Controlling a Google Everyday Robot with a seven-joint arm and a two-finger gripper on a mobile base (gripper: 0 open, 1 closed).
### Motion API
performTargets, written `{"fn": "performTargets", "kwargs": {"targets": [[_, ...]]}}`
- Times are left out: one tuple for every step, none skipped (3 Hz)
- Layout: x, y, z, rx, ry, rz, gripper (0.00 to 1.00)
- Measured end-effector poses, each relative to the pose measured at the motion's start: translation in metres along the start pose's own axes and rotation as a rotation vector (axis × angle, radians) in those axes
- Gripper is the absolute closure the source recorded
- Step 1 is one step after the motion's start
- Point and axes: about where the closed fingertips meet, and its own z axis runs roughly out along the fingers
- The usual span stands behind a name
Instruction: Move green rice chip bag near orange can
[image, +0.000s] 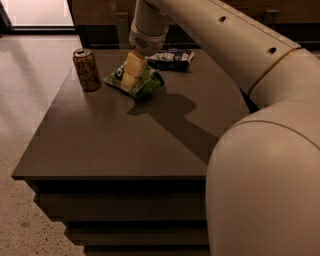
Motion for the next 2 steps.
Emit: {"fn": "performTargets", "kwargs": {"targets": [[0.011,0.006,-0.007,-0.01,-0.001,-0.038,0.0],[0.026,0.009,-0.014,-0.035,0.004,-0.073,0.0]]}}
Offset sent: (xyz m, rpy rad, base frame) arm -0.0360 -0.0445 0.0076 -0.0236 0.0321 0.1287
